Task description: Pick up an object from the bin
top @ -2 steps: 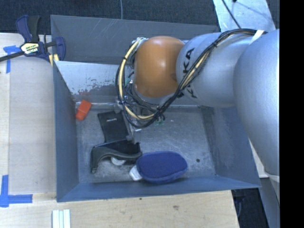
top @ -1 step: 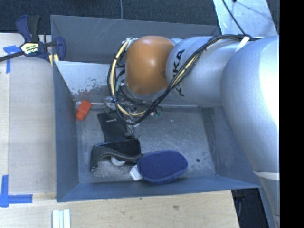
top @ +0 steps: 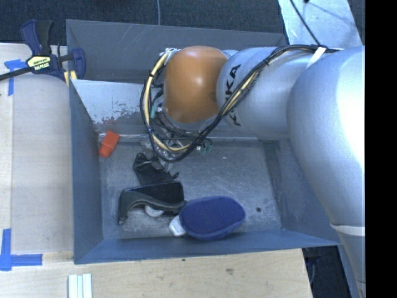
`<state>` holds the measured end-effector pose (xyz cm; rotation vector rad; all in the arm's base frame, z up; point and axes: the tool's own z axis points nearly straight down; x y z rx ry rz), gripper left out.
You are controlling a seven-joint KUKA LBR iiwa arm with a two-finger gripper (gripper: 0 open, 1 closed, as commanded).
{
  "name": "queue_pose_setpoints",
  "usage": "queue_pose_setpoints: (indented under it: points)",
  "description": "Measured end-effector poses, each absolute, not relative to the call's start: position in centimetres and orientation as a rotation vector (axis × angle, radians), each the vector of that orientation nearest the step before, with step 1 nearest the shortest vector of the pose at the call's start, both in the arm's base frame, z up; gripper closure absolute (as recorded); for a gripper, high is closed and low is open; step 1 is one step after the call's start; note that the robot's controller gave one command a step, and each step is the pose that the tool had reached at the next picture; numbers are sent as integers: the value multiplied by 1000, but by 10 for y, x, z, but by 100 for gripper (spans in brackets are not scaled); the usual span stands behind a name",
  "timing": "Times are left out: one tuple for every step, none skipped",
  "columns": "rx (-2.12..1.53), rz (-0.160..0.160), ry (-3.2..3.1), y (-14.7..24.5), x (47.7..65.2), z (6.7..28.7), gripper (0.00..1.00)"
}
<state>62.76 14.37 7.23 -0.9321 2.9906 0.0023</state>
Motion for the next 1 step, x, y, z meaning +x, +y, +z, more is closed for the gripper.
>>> queue_pose_setpoints:
  points:
    - [-982,1,2972,175,588,240,100]
